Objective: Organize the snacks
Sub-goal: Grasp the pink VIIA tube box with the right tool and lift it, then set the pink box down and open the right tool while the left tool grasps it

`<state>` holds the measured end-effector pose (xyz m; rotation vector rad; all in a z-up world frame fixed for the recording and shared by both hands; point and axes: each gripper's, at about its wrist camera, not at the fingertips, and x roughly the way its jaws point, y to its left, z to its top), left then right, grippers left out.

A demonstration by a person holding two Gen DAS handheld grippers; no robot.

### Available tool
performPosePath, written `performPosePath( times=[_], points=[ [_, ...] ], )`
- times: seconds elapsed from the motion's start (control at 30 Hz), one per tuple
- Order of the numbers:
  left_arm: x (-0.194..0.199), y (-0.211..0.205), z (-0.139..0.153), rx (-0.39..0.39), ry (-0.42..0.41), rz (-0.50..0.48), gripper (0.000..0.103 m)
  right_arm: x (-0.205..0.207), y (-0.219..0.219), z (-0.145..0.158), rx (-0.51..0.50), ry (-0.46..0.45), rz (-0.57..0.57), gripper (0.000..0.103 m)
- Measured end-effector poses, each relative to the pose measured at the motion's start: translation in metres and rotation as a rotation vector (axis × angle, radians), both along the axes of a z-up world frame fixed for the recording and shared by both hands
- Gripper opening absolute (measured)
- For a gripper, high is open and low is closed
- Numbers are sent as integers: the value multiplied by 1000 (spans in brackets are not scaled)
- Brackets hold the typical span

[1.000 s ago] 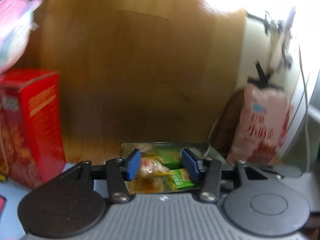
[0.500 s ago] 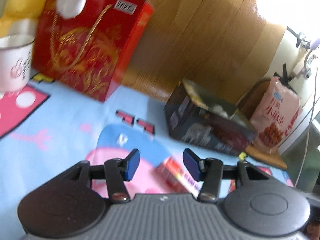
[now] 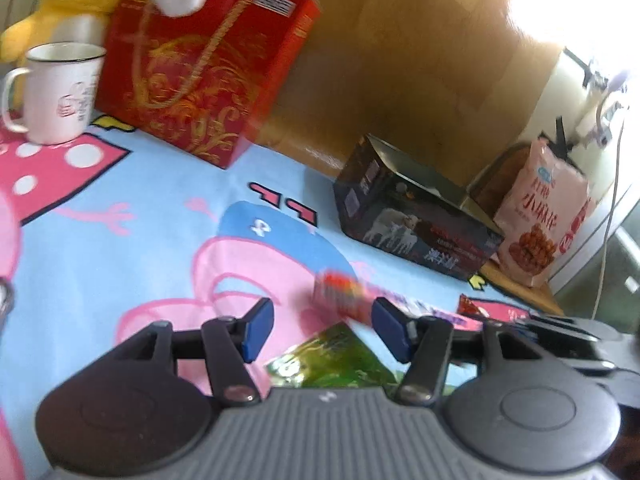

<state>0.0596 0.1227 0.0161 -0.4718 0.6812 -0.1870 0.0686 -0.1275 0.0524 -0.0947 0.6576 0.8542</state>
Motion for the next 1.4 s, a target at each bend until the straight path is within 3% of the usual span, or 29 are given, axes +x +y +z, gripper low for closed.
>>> performPosePath(
  times=[0.17,0.3,0.43,0.53,0.7,0.97,1.27,1.4],
  points=[
    [-19,20,-2,-16,-3,29,58,-47,0,11,-38,-47,210,24],
    [-27,11,-8,30,31,17,58,-83,-9,-12,-122,-51,327,25],
    [-28,-19,-14,151,55,-22,58,-94,-22,-33,-226,-92,206,32],
    [-32,-34,-15,225,46,-37,59,-97,-32,-34,-232,-118,91,37],
    [-43,-26,-12,209,39,-32,59,-108,-43,-27,-174,-129,11,42],
    [-68,11,-5,117,39,1,60,-123,-58,-26,-82,-63,-38,47],
    [-73,-21,-6,122,34,-138,57,-122,-54,-34,-80,-38,-76,47],
    [-71,-36,-15,134,71,-192,57,-113,-49,-40,-79,5,-71,46]
  ],
)
